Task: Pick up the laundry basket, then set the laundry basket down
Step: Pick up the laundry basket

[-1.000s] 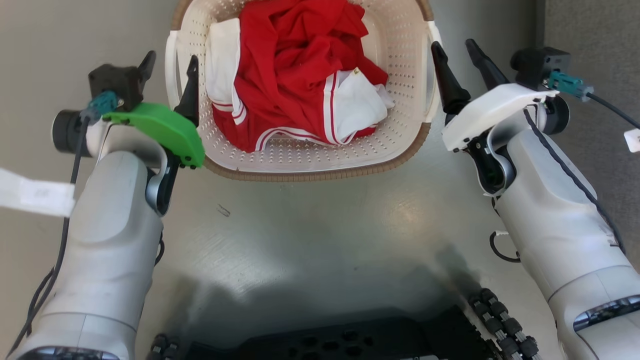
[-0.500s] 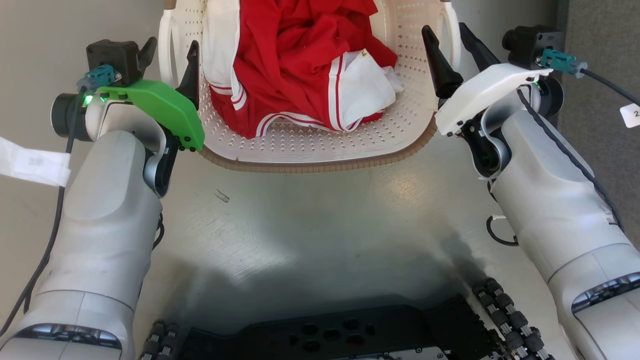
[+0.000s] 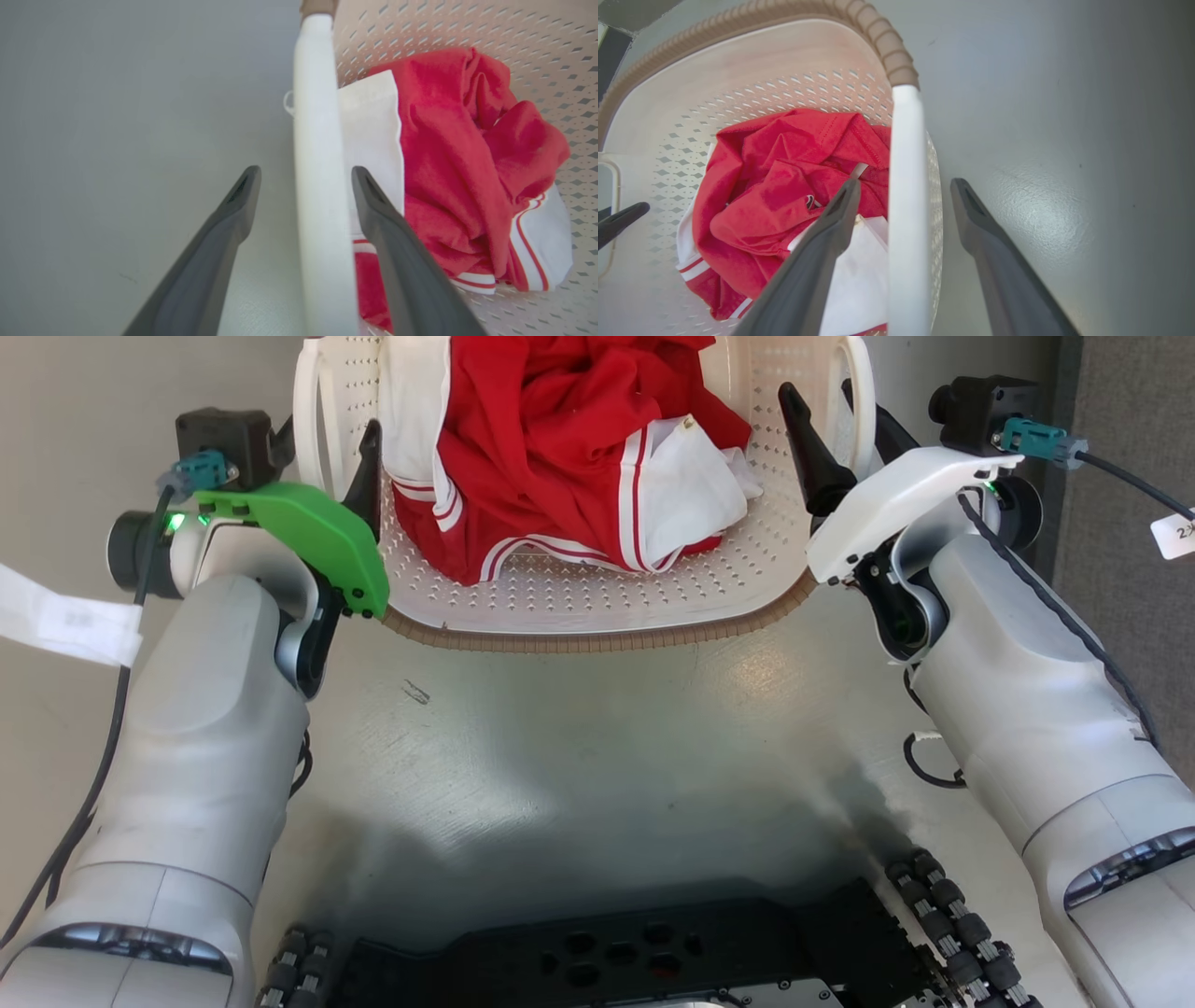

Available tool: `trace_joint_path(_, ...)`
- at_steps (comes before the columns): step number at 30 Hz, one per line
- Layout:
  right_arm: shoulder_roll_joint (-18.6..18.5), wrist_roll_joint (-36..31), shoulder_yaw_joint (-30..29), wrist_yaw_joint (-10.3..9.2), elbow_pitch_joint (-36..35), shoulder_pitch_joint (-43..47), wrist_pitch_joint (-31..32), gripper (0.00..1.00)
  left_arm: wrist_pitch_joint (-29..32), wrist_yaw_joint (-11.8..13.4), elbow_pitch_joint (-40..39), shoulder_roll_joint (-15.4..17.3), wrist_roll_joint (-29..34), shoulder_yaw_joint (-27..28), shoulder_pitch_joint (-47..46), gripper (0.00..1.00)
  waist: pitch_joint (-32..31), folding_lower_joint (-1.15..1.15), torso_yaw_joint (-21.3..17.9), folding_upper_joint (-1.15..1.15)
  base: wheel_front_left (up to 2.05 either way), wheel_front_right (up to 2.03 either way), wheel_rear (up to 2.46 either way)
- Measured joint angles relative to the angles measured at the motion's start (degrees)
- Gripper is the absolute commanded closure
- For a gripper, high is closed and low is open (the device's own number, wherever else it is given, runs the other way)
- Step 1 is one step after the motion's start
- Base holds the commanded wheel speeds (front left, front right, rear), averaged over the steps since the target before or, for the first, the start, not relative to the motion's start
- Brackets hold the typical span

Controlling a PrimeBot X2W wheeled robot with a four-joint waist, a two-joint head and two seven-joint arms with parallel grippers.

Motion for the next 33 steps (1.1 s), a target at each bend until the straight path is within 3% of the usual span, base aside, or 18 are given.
trace_joint_path(5, 0.0, 1.0, 1.1, 0.0, 0.5, -0.7, 0.0, 0.0, -0.1, 0.0, 0.6, -0.1, -0.5, -0.7, -0.9, 0.0, 0.2, 0.0, -0.1, 0.0, 0.0, 0.0, 0.0)
trace_joint_path(6, 0.0, 1.3, 1.3, 0.0, 0.7, -0.7, 0.0, 0.04, -0.1, 0.0, 0.9, -0.1, -0.5, -1.0, -0.9, 0.0, 0.2, 0.0, -0.1, 0.0, 0.0, 0.0, 0.0)
trace_joint_path(8, 0.0, 1.4, 1.8, 0.0, 1.0, -0.7, 0.0, 0.36, -0.1, 0.0, 1.7, -0.2, -0.6, -1.5, -0.9, 0.0, 0.3, 0.0, -0.2, 0.0, 0.0, 0.0, 0.0)
trace_joint_path(9, 0.0, 1.7, 2.1, 0.0, 1.1, -0.7, 0.0, 0.53, -0.1, 0.0, 1.8, -0.2, -0.9, -1.7, -0.9, 0.05, 0.3, 0.0, -0.2, 0.0, 0.0, 0.0, 0.0)
trace_joint_path(10, 0.0, 2.0, 2.3, 0.0, 1.2, -0.8, 0.0, 0.64, -0.1, 0.0, 1.9, -0.2, -1.0, -1.8, -0.9, 0.15, 0.3, 0.0, -0.2, 0.0, 0.0, 0.0, 0.0)
trace_joint_path(12, -0.1, 2.7, 2.7, -0.01, 1.6, -0.9, 0.0, 1.0, -0.1, 0.0, 2.2, -0.2, -1.4, -2.0, -1.0, 0.54, 0.3, 0.0, -0.2, 0.0, 0.0, 0.0, 0.0)
trace_joint_path(13, -0.1, 3.0, 2.9, -0.09, 1.8, -0.9, 0.0, 1.0, -0.1, 0.0, 2.4, -0.2, -1.5, -2.1, -1.0, 1.0, 0.2, 0.0, -0.2, 0.0, 0.0, 0.0, 0.0)
trace_joint_path(33, 0.0, 5.4, 6.7, -0.13, 4.2, -1.7, 0.0, 1.0, -2.0, -0.3, 5.6, -0.8, -4.9, -5.0, -2.1, 1.0, -2.8, 0.0, -0.3, 0.0, 0.0, 0.0, 0.0)
